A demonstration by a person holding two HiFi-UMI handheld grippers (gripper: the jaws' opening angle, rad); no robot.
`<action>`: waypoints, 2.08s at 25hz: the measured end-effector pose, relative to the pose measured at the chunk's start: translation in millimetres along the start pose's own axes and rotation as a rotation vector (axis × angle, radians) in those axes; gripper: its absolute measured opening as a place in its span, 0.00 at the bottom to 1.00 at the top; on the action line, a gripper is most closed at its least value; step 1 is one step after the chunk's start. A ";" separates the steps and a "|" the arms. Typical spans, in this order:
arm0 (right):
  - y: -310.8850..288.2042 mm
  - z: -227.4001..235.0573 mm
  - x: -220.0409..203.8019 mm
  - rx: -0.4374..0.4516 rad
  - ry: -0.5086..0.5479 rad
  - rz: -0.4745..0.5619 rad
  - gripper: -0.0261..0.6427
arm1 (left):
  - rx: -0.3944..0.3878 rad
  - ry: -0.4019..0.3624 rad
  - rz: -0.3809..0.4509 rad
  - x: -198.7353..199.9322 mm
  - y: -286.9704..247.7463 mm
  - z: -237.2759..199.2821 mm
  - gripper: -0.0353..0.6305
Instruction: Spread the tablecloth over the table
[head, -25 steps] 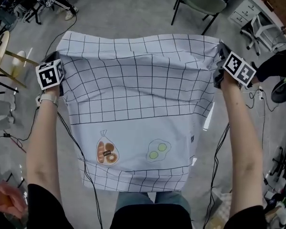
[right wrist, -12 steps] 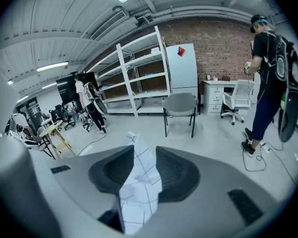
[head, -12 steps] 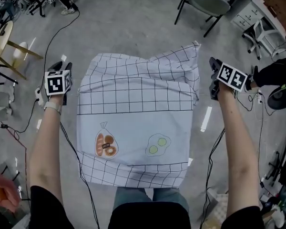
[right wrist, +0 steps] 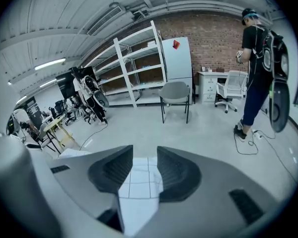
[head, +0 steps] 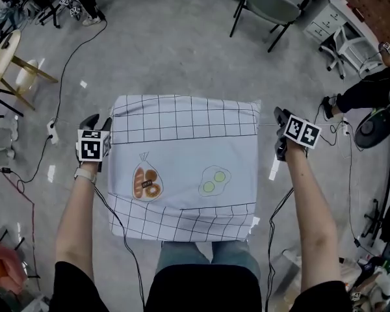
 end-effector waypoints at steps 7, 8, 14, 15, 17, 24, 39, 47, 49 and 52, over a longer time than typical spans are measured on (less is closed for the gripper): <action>50.6 -16.7 -99.1 0.018 0.007 -0.089 0.27 | -0.073 -0.018 -0.038 -61.7 50.7 52.5 0.32; 58.3 -19.6 -112.6 0.027 0.004 -0.098 0.27 | -0.081 -0.013 -0.040 -68.6 58.8 60.0 0.32; 109.1 -40.8 -204.6 0.092 0.037 -0.173 0.29 | -0.086 0.000 -0.075 -128.6 115.3 95.9 0.33; 117.6 -43.5 -219.3 0.101 0.045 -0.184 0.30 | -0.082 0.005 -0.085 -140.3 124.4 99.7 0.34; 135.0 -48.4 -249.8 0.109 0.053 -0.215 0.31 | -0.076 0.018 -0.111 -166.0 143.0 107.1 0.35; 186.6 -68.5 -341.0 0.133 0.072 -0.307 0.35 | -0.080 0.036 -0.209 -263.6 196.1 132.7 0.41; 199.6 -102.7 -457.1 0.025 0.121 -0.495 0.39 | -0.258 0.235 -0.359 -376.3 167.9 110.6 0.50; 199.2 -100.7 -468.8 -0.054 0.169 -0.515 0.22 | -0.154 0.212 -0.342 -381.9 197.4 100.7 0.10; 205.1 -104.5 -477.3 -0.052 0.177 -0.536 0.07 | -0.172 0.229 -0.360 -392.8 209.6 103.3 0.08; 215.8 -104.3 -482.6 -0.044 0.171 -0.536 0.06 | -0.193 0.232 -0.394 -411.7 229.0 112.7 0.07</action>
Point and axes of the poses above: the fingertips, and each gripper's own axes: y backward along the fingers, z to its right, x out of its top, the point moved 1 cm from there along y, backward along the fingers, and after that the axes turned 3 degrees about x, right-handed, at the moved point
